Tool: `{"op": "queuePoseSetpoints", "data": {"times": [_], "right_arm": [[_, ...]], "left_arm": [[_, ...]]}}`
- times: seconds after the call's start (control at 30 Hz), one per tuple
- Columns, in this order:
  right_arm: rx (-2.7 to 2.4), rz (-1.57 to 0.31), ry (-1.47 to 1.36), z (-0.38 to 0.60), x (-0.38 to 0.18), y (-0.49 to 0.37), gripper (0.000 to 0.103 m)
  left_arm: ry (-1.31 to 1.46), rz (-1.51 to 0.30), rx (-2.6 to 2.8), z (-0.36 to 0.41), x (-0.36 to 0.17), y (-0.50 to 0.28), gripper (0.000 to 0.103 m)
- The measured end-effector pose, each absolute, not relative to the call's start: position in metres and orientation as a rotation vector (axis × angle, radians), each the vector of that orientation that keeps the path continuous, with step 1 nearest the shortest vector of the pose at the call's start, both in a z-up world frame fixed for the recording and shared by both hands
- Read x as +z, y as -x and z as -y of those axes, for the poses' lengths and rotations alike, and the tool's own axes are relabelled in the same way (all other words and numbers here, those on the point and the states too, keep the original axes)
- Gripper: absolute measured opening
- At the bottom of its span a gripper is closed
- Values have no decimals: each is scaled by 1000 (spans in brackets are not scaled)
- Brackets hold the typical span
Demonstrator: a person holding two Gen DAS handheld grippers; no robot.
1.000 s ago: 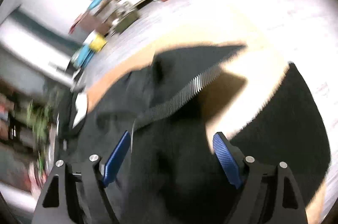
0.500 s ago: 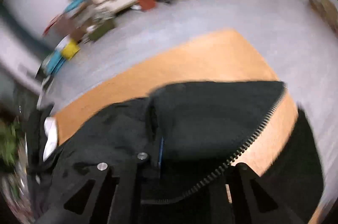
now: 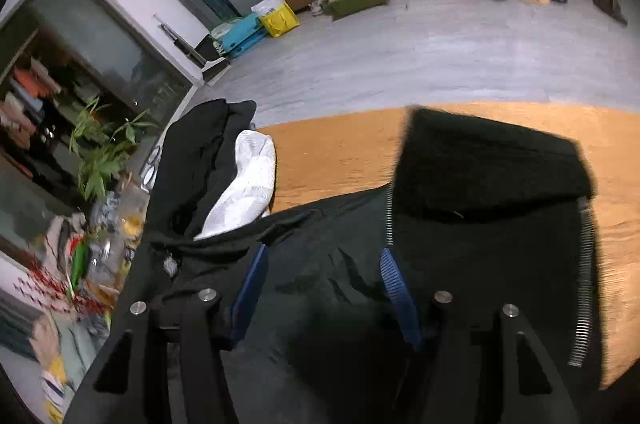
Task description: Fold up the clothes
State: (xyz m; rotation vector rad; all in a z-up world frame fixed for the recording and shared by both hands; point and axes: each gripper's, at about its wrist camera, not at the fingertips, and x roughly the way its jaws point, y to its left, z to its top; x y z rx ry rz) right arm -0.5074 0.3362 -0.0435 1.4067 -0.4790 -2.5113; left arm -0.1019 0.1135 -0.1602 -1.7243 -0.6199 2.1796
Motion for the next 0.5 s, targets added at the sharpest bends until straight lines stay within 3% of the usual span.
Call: {"op": "queuePoseSetpoints", "data": {"times": [0.03,0.07,0.1,0.17,0.27,0.3,0.33,0.4,0.5], "right_arm": [[-2564,435,-1388,-342,-34,496,76],[-2633,388,-1371,-351,-26,487,79],[-2711,318,-1369,-358,-19,481,84],[-2841,114,-1424,-371,-14,469,84],[-2843,-157,-1643,-383,-41,455,81],[-2824,-215,-1705,-386,-53,450,71],[-2778,-189,-1747,-389,-68,446,60],[-2689,-130,-1822,-393,-100,440,50],[-2669,-55,-1902,-405,-139,440,49]], "left_arm": [[1665,533,2228,-121,-145,109,4],[1624,472,2252,-128,-135,114,14],[1563,402,2262,-143,-123,117,36],[1414,260,2262,-177,-99,129,67],[1242,67,2187,-216,-78,150,69],[1236,-8,2145,-241,-80,156,69],[1241,-105,2096,-269,-89,157,70],[1247,-295,2051,-308,-113,159,70],[1447,-632,2112,-340,-175,160,70]]}}
